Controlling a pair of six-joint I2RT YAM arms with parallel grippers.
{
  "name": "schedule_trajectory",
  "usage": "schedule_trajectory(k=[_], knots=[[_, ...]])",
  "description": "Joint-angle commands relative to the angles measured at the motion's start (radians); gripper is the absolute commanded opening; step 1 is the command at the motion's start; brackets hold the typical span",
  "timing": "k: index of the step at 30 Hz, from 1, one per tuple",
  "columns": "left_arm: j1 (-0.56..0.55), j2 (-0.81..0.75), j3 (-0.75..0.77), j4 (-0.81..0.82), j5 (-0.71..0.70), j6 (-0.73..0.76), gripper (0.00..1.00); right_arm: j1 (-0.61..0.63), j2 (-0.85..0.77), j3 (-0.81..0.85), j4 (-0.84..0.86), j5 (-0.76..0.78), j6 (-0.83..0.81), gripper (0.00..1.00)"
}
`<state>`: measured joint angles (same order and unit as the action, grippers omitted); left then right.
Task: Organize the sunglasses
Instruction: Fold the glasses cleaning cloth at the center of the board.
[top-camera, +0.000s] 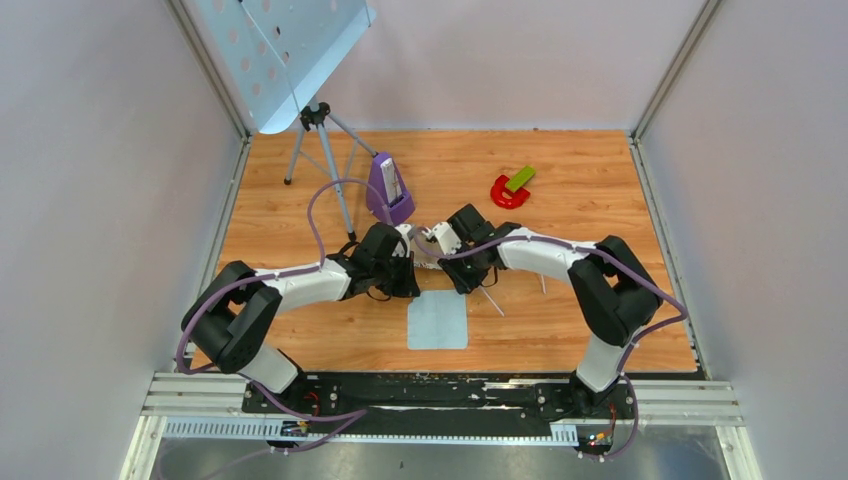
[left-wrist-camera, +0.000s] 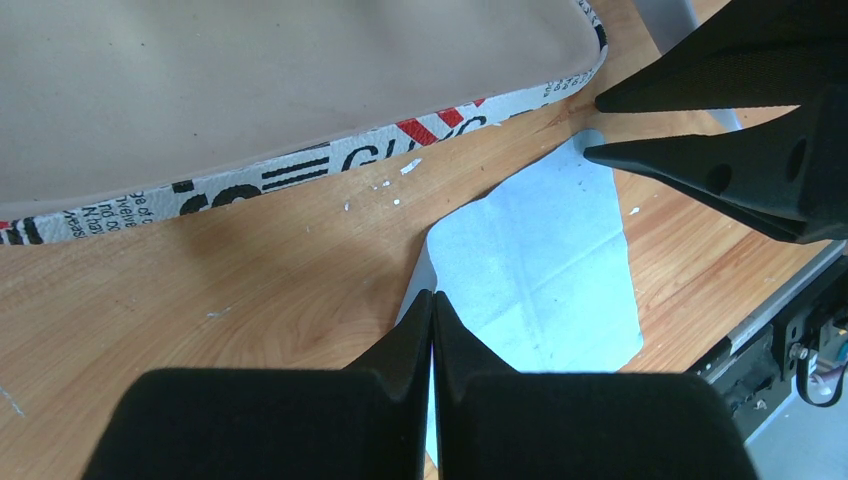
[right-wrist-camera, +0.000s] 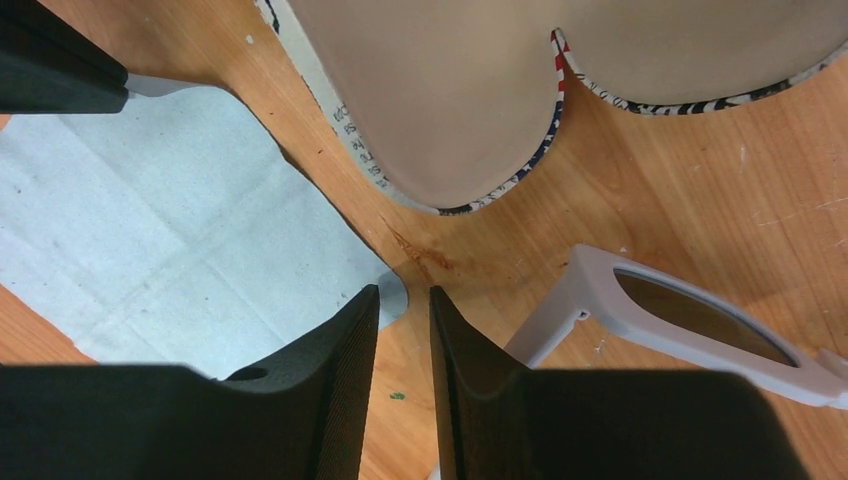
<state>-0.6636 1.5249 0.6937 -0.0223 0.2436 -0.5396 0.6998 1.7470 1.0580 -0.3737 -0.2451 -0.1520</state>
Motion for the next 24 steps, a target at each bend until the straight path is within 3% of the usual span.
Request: schedule_trajectory(k=[1, 24], knots=[[0.002, 0.006, -0.011, 0.018, 0.005, -0.008, 0.00, 0.026, 0.050, -0.021, -0.019, 0.085, 0.003, 0.28], [0.002, 0.017, -0.006, 0.012, -0.001, 0.003, 0.00, 0.099, 0.022, -0.053, -0.041, 0.126, -0.030, 0.20]])
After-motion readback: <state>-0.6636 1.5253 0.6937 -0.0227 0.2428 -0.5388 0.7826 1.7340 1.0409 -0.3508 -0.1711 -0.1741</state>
